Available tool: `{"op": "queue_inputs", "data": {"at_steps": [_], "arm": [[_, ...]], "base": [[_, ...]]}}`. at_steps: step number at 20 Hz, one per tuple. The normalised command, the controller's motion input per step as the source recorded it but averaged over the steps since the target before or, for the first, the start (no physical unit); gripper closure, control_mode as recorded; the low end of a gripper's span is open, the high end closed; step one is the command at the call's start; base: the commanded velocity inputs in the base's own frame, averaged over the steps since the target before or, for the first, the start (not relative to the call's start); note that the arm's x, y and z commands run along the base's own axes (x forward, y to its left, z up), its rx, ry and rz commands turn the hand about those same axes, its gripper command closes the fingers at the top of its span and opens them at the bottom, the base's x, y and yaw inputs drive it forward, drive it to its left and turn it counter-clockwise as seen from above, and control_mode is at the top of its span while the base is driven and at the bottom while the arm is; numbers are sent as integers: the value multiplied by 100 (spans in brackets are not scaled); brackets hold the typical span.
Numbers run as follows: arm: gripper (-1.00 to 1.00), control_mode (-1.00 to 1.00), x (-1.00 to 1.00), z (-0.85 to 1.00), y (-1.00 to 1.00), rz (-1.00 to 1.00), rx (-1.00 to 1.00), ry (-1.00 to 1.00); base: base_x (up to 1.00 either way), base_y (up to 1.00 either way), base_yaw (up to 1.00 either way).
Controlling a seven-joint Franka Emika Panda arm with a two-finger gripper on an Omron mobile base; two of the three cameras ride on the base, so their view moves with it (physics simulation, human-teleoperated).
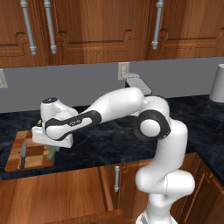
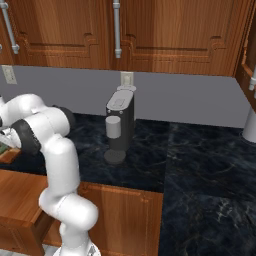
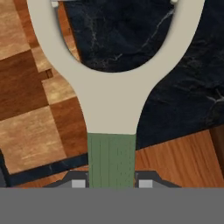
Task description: Open the drawer on the left and place the cutting tools on the cutting board.
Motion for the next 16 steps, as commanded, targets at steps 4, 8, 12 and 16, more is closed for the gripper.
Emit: {"op": "queue_inputs", "data": {"at_steps": [4, 8, 12, 16], "arm": [[100, -100, 33, -19, 33, 0, 0, 0], [100, -100, 27, -11, 29, 0, 0, 0], [100, -100, 32, -3, 21, 0, 0, -1], [100, -100, 24, -5, 5, 0, 0, 0]], "base": [[0, 0, 0], [0, 0, 0], [0, 0, 0], [0, 0, 0]]}}
